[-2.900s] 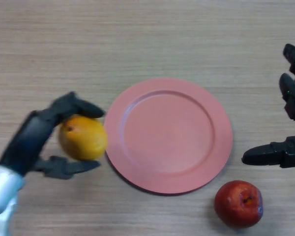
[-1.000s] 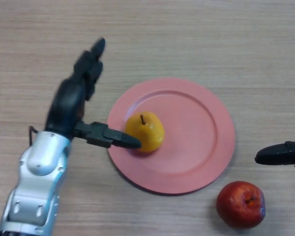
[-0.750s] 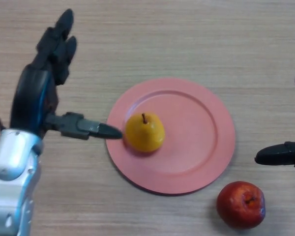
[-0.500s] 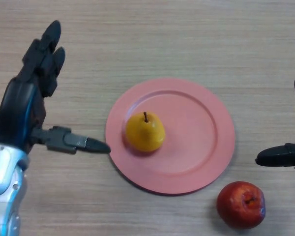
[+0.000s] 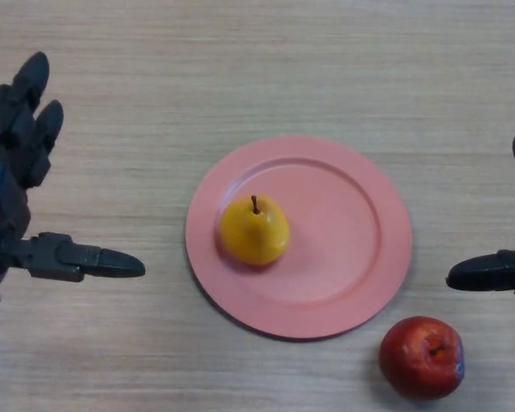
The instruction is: Pick up the yellow pear and place it on the plate
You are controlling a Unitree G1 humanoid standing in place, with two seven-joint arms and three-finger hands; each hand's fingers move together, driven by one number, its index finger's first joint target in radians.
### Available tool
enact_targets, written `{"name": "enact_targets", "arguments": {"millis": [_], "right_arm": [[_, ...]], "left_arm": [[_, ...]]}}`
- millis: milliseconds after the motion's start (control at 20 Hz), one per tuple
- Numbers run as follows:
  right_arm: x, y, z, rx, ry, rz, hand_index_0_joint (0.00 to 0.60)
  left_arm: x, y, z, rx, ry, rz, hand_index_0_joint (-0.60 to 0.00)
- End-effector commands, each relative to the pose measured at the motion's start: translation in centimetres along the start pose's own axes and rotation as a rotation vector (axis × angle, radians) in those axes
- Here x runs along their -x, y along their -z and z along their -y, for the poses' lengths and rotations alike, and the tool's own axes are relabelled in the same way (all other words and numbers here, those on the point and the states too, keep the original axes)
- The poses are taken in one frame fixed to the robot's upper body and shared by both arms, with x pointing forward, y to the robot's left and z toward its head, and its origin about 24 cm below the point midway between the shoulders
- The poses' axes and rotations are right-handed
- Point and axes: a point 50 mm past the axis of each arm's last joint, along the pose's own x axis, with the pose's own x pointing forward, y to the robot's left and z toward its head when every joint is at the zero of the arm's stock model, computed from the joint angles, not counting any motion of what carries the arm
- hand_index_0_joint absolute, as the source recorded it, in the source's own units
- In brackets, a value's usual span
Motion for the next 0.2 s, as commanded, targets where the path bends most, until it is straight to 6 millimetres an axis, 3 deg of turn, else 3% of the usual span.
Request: {"name": "enact_targets", "arguments": {"millis": [50,200], "right_arm": [[0.54,-3.67,0.43,0.059,0.002,0.231,0.0],[0.5,-3.63,0.33,0.058,-0.002,0.233,0.0]], "left_arm": [[-0.25,-3.56,-0.99,-0.082,-0.015,0.22,0.0],[-0.31,-3.47,-1.19,-0.1,-0.021,0.225,0.0]]}}
